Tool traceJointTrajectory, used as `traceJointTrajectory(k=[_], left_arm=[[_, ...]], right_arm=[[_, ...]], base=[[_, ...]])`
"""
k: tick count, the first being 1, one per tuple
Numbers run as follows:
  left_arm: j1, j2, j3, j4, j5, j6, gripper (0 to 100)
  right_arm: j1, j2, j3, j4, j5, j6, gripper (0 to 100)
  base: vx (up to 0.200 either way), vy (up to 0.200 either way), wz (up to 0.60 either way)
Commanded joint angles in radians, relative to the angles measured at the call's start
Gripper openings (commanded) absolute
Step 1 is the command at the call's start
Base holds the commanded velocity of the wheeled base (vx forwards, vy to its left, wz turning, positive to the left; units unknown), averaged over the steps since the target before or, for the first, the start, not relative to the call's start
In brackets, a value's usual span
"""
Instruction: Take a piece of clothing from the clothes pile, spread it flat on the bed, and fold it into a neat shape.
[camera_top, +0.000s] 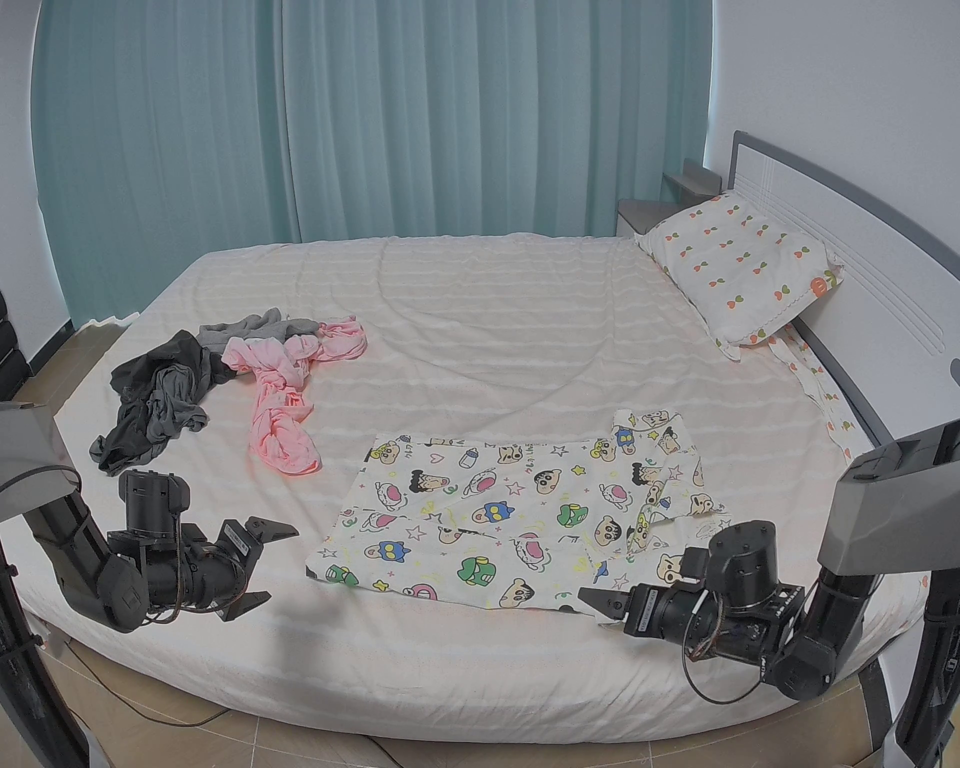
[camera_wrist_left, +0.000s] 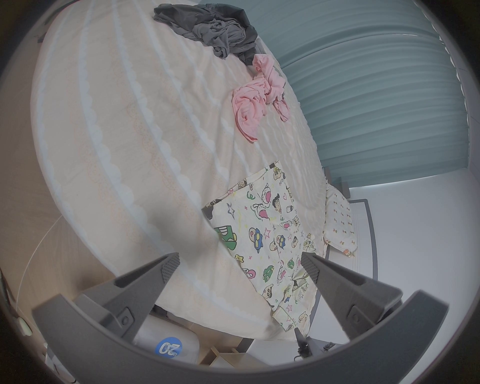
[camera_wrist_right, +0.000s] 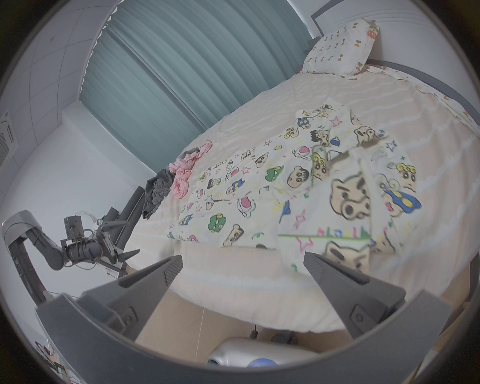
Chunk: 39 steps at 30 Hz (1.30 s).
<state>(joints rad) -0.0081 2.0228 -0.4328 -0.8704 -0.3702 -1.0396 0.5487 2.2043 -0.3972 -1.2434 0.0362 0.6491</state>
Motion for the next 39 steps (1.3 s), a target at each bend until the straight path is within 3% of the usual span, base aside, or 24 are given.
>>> traceJointTrajectory(k=[1,9,15,22,29,34,39], left_arm=[[-0.003,0.005,0.0,-0.002,0.002,0.0,100],[-0.003,0.007,-0.001,-0.002,0.002,0.0,100],[-0.003,0.007,-0.001,-0.002,0.002,0.0,100],[-0.003,0.007,-0.001,-0.002,0.002,0.0,100],[-0.003,0.005,0.0,-0.002,-0.003,0.0,100],[-0.004,0.001,0.006,-0.001,-0.027,0.058,100],[-0.018,-0.01,0.016,-0.001,-0.049,0.033,100]], right_arm=[[-0.069,0.057,-0.172,0.144,0.034,0.0,100],[-0.245,0.1,-0.298,0.332,0.096,0.0,100],[-0.309,0.153,-0.365,0.41,0.114,-0.003,100],[-0.334,0.196,-0.425,0.415,0.12,-0.005,100],[-0.359,0.101,-0.4,0.414,0.12,0.001,100],[-0.359,-0.051,-0.273,0.4,0.122,0.041,100],[-0.343,-0.17,-0.17,0.325,0.12,0.103,100]], base=[[0.0,0.0,0.0],[0.0,0.0,0.0],[0.0,0.0,0.0],[0.0,0.0,0.0],[0.0,0.0,0.0],[0.0,0.0,0.0],[0.0,0.0,0.0]])
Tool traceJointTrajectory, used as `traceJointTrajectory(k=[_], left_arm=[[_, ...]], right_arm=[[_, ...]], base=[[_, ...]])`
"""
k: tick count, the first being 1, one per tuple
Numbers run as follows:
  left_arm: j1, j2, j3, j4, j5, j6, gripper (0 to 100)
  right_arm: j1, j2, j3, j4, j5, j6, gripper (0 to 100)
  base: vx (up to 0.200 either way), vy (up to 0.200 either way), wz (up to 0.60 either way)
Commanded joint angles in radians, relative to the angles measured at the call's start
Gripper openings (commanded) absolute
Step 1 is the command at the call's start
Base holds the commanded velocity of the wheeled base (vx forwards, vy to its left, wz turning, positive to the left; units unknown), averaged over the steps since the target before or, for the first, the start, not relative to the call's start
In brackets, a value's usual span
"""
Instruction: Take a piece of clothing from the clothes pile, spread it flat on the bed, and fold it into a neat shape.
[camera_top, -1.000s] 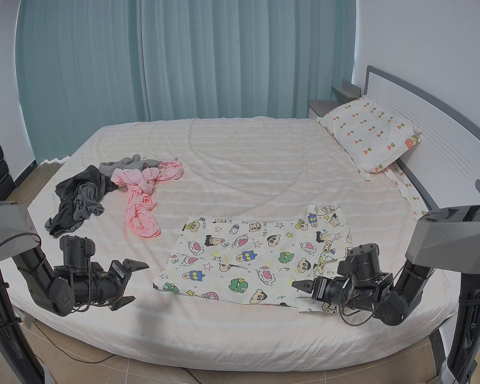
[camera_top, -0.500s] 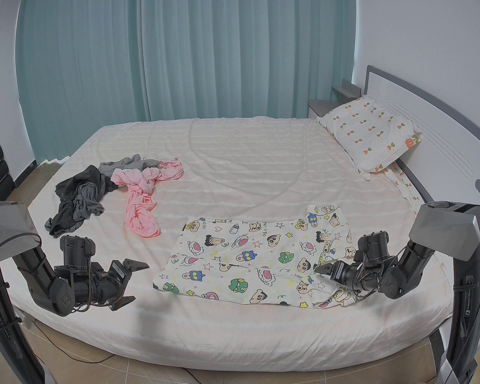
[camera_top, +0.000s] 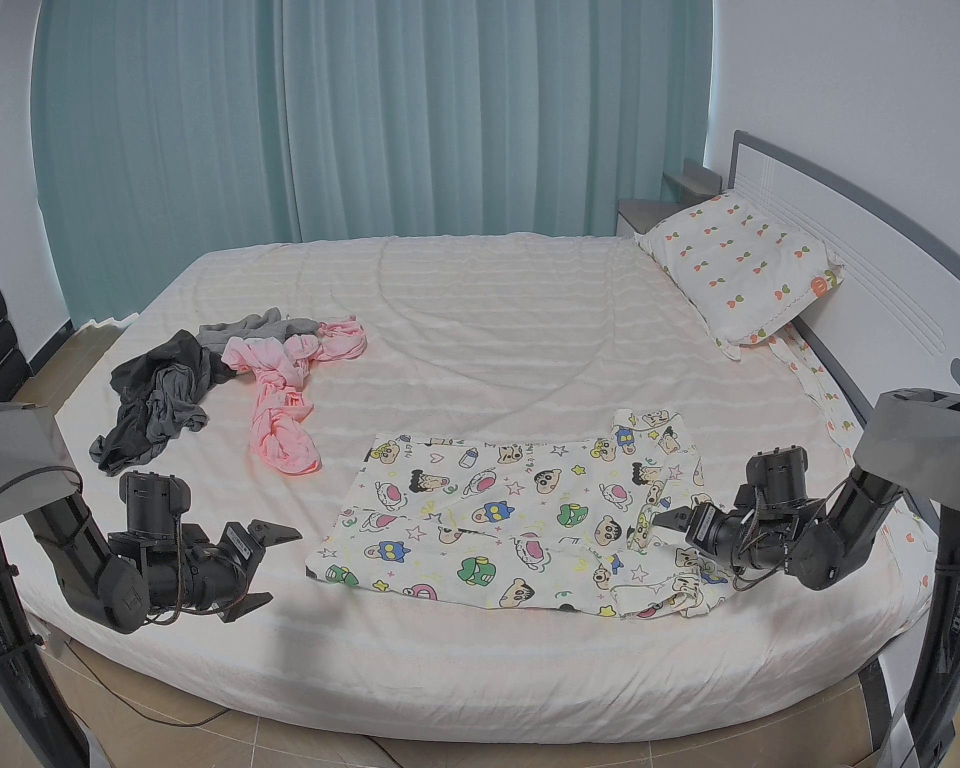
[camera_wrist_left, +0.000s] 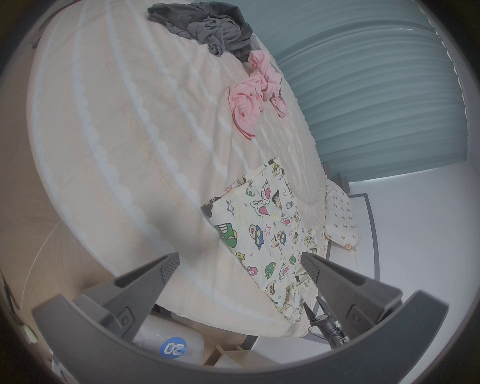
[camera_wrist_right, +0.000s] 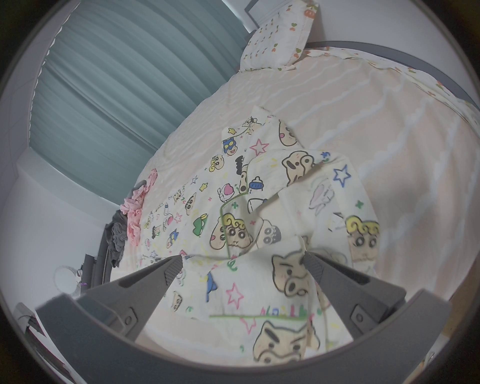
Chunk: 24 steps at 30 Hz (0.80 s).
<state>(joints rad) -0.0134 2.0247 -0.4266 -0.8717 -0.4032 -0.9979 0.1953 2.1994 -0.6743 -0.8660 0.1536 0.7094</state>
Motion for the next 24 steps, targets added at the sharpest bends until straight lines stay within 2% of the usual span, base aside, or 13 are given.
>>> traceJointTrajectory(k=[1,3,6,18,24], left_arm=[[-0.014,-0.014,0.009,-0.001,-0.016,-0.019,100],[-0.013,-0.015,0.009,-0.001,-0.019,-0.021,100],[-0.014,-0.014,0.011,-0.001,-0.025,-0.016,100],[-0.023,-0.012,0.014,-0.001,-0.023,-0.018,100],[-0.023,-0.012,0.014,-0.003,-0.023,-0.019,100]], right_arm=[[0.012,-0.181,0.13,-0.073,0.006,0.045,100],[0.029,-0.191,0.151,-0.102,0.004,0.042,100],[0.05,-0.214,0.168,-0.154,-0.008,0.036,100],[0.044,-0.28,0.182,-0.151,-0.006,0.022,100],[0.044,-0.276,0.188,-0.151,-0.006,0.016,100]], base=[[0.0,0.0,0.0],[0.0,0.0,0.0],[0.2,0.0,0.0],[0.2,0.0,0.0],[0.0,0.0,0.0]])
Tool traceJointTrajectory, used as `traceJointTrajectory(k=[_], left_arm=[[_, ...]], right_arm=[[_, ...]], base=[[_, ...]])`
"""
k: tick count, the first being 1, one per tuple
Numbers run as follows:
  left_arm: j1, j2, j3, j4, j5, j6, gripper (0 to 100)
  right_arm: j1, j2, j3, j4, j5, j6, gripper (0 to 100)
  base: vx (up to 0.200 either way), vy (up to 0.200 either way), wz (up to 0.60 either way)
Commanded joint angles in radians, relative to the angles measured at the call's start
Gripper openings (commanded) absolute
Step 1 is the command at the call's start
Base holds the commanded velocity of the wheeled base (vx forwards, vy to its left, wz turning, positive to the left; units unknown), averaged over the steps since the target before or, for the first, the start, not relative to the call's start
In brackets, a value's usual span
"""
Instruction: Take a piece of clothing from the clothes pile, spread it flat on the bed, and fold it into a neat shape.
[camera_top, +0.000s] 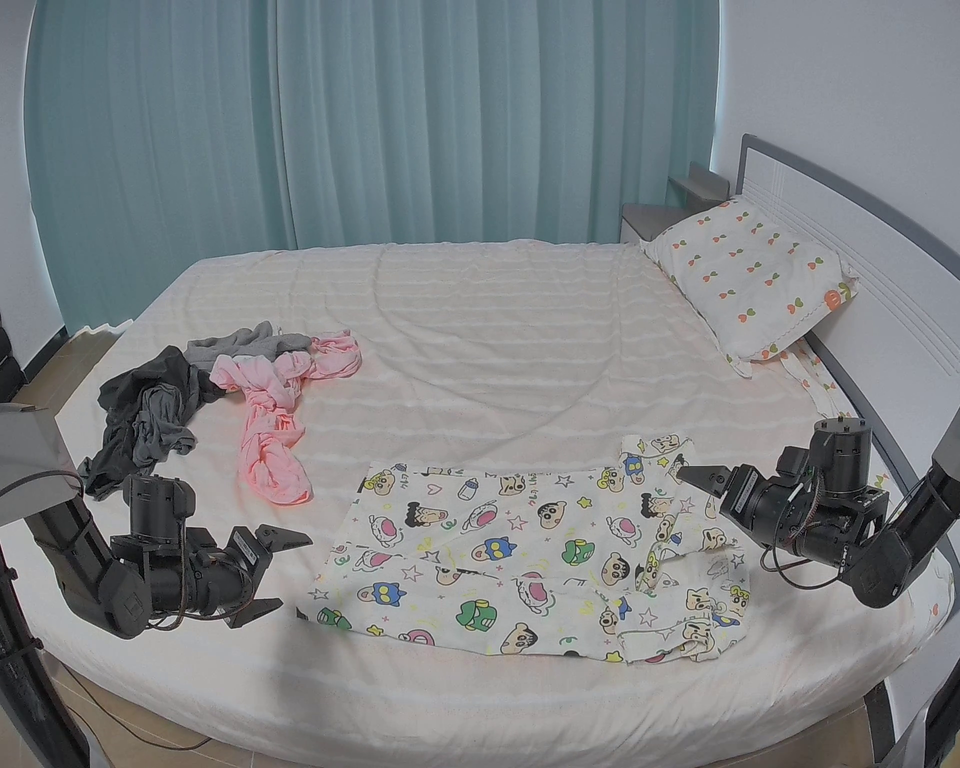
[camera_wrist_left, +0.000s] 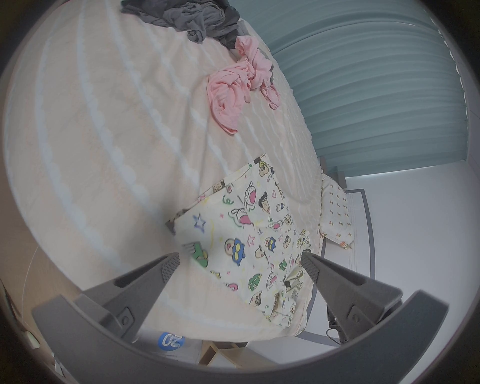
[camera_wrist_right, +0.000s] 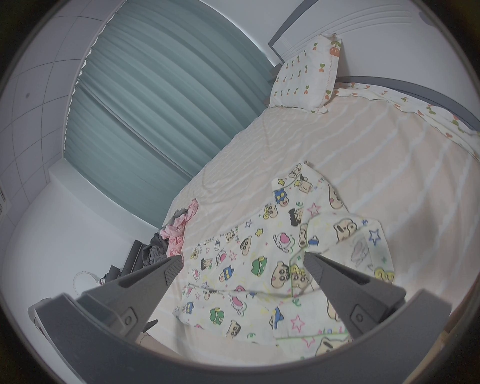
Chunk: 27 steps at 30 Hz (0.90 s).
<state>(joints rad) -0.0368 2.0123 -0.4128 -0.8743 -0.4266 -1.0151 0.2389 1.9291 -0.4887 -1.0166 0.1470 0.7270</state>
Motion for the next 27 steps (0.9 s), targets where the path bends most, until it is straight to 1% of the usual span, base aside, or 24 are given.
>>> traceJointTrajectory(k=[1,6,9,18,21,27], left_arm=[[0.0,0.0,-0.003,0.0,0.0,-0.003,100],[0.0,0.003,-0.004,0.001,0.003,-0.002,100],[-0.011,0.006,-0.008,0.001,0.008,0.0,100],[-0.011,0.006,-0.011,0.0,0.014,0.0,100],[-0.011,0.008,-0.014,0.0,0.031,-0.003,100],[-0.012,0.006,-0.012,0.0,0.032,-0.003,100]], right_arm=[[0.0,-0.006,0.002,0.0,0.0,-0.003,100],[0.002,-0.002,0.002,0.0,0.0,-0.003,100],[0.002,0.001,0.004,0.0,0.0,-0.003,100],[0.002,0.005,0.004,0.0,0.0,-0.006,100],[0.003,0.007,0.004,0.0,0.0,-0.011,100],[0.005,0.007,0.012,0.0,0.0,-0.012,100]], base=[[0.0,0.0,0.0],[0.0,0.0,0.0],[0.0,-0.2,0.0],[0.0,-0.2,0.0],[0.0,0.0,0.0],[0.0,0.0,0.0]])
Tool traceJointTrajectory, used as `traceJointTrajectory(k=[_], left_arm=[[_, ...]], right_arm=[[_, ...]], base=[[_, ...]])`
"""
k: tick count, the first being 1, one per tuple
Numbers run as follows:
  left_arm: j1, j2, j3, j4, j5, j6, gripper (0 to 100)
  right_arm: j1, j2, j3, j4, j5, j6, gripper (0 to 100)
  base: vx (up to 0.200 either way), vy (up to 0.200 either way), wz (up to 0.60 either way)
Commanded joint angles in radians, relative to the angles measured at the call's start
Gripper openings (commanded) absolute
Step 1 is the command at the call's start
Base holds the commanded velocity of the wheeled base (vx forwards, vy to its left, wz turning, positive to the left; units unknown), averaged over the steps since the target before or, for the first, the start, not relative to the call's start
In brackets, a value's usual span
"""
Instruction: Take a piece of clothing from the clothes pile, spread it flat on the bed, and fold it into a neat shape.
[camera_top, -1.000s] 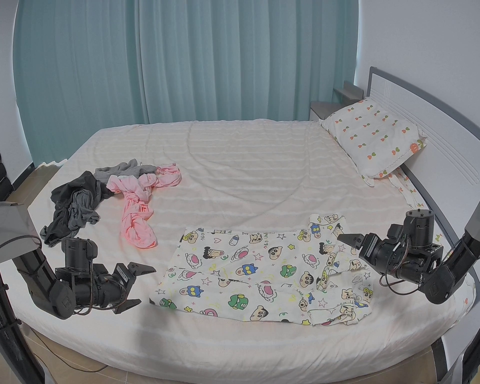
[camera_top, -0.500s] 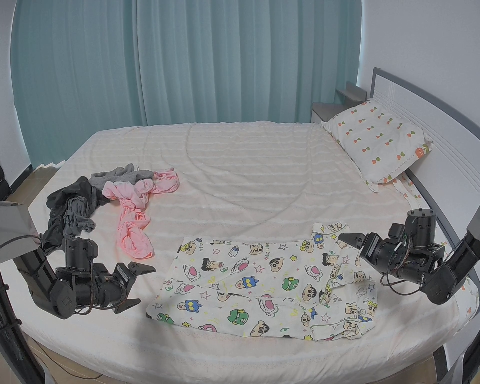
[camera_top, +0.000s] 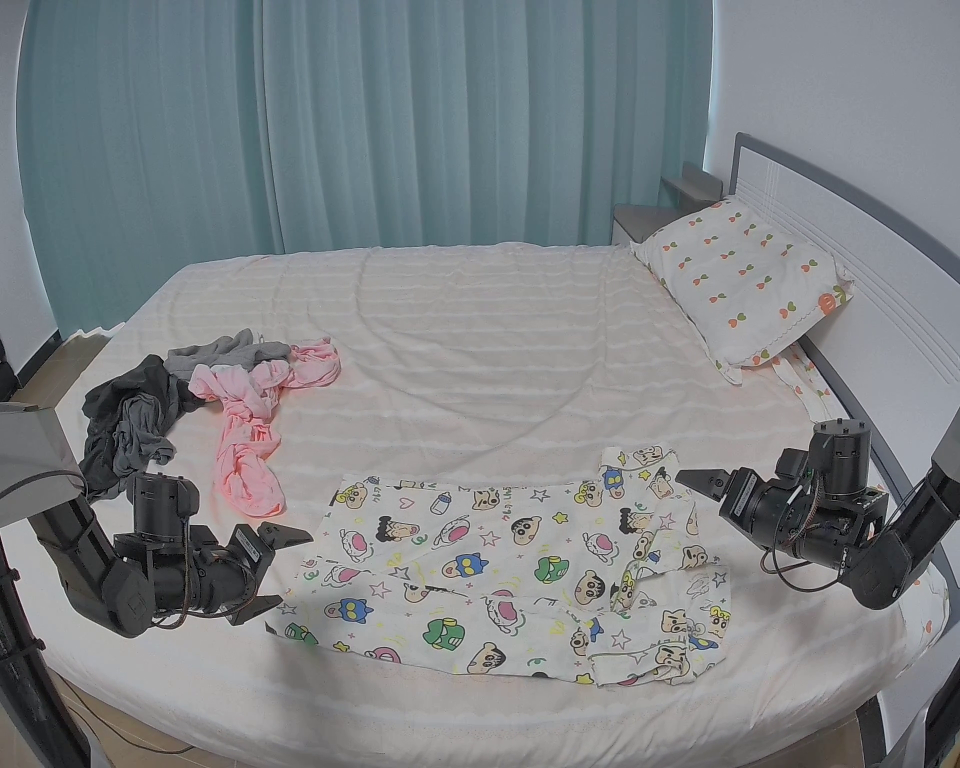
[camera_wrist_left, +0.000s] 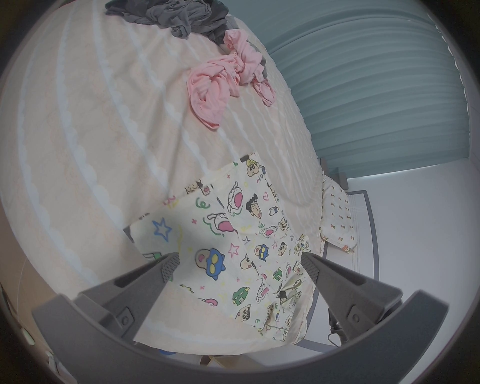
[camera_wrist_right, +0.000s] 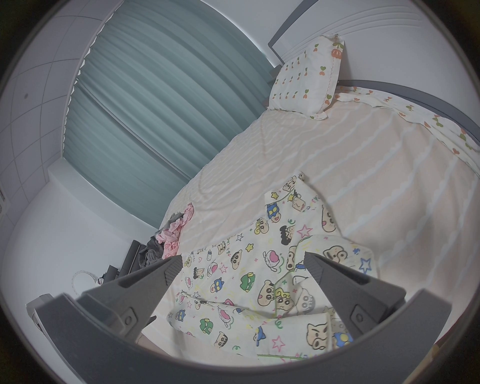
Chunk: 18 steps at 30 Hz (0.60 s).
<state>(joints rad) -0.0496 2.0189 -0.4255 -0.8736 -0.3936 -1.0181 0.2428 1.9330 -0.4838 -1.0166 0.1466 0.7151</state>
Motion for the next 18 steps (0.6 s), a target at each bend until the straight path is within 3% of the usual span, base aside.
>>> traceJointTrajectory(k=[1,13,18], left_arm=[[0.0,0.0,0.001,-0.001,-0.001,0.0,100],[0.002,0.0,0.004,-0.011,0.002,0.0,100],[0.008,0.018,-0.012,-0.104,0.009,0.007,100]], right_arm=[[0.001,0.003,0.011,-0.002,0.001,-0.005,100],[0.001,0.023,0.014,-0.007,0.001,-0.036,100],[0.003,0.024,0.016,-0.007,0.002,-0.037,100]], base=[[0.0,0.0,0.0],[0.0,0.0,0.0],[0.0,0.0,0.0]])
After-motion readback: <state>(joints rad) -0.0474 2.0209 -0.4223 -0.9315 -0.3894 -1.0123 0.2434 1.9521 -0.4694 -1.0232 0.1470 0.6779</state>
